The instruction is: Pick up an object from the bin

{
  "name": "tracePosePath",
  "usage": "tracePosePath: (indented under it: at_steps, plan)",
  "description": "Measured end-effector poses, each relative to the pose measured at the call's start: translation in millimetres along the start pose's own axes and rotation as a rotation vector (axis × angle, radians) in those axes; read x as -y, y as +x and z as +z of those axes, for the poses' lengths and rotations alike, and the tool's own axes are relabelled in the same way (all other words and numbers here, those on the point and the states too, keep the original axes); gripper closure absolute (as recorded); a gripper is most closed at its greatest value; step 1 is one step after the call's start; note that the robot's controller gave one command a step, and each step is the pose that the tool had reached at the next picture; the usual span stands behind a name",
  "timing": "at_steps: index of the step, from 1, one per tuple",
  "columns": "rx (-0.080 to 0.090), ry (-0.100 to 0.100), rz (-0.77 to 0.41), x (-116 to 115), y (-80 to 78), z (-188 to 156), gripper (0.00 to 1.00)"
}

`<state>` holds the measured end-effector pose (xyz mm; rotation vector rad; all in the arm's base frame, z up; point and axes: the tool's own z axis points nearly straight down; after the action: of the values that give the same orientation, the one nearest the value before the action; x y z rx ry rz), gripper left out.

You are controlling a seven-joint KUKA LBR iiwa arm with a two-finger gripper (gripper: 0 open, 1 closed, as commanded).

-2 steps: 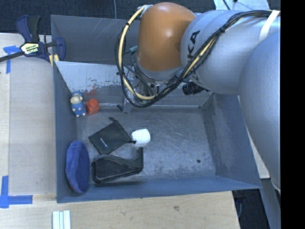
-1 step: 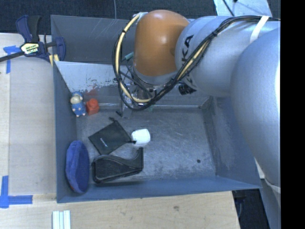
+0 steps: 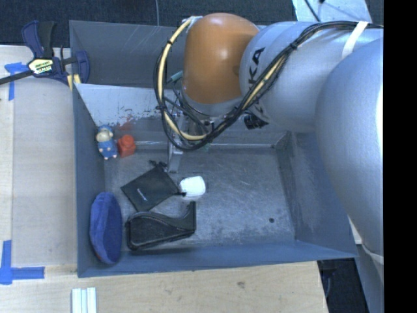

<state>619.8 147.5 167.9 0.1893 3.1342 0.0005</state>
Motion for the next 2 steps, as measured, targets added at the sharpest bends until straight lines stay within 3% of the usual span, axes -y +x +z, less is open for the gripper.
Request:
tracePosePath:
  at_steps: [1, 2]
  plan:
    - [-0.003, 0.000, 0.090, -24.5, 53.9, 101.6, 0.00]
    - [0.004, -0.002, 0.093, -23.4, 50.4, 96.7, 1.00]
